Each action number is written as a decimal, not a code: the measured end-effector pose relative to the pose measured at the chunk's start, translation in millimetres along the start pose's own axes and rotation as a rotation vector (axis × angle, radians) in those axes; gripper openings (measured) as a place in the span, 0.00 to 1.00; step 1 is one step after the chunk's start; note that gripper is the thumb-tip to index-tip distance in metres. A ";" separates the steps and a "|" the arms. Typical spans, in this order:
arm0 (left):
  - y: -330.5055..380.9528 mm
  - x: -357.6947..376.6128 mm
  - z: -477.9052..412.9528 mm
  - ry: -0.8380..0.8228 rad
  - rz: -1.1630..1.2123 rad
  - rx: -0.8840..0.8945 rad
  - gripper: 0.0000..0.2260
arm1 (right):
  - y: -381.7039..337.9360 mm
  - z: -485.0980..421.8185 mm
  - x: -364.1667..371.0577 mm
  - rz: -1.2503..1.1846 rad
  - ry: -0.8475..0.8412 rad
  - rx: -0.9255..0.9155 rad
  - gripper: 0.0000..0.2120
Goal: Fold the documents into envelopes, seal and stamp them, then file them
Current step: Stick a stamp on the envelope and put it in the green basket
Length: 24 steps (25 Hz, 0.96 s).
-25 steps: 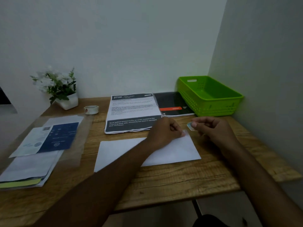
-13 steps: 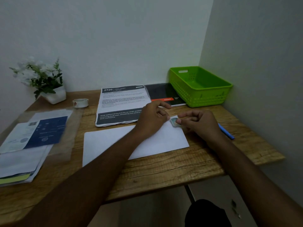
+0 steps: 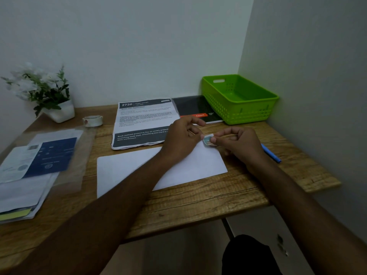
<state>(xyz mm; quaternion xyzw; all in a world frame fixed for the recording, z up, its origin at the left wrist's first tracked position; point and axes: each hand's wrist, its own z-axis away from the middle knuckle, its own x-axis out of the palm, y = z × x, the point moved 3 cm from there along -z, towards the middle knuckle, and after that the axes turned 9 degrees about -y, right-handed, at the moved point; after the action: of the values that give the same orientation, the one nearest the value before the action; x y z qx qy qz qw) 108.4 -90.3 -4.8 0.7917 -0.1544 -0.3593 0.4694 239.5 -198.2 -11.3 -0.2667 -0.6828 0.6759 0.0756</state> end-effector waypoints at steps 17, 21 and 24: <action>-1.2 3.4 -1.6 -0.039 0.041 0.047 0.11 | 4.7 -3.7 0.1 0.000 0.002 0.035 0.06; -1.1 5.2 -2.1 -0.049 0.049 0.058 0.09 | 5.3 -4.3 0.1 0.015 0.002 0.039 0.07; -1.9 6.2 -1.8 -0.059 0.043 0.068 0.10 | 2.7 -2.4 0.5 -0.005 -0.026 0.002 0.08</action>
<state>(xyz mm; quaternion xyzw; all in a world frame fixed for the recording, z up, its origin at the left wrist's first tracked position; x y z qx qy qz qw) 113.8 -91.7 -8.5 0.7928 -0.1975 -0.3668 0.4449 240.9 -195.9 -13.9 -0.2560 -0.6838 0.6798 0.0686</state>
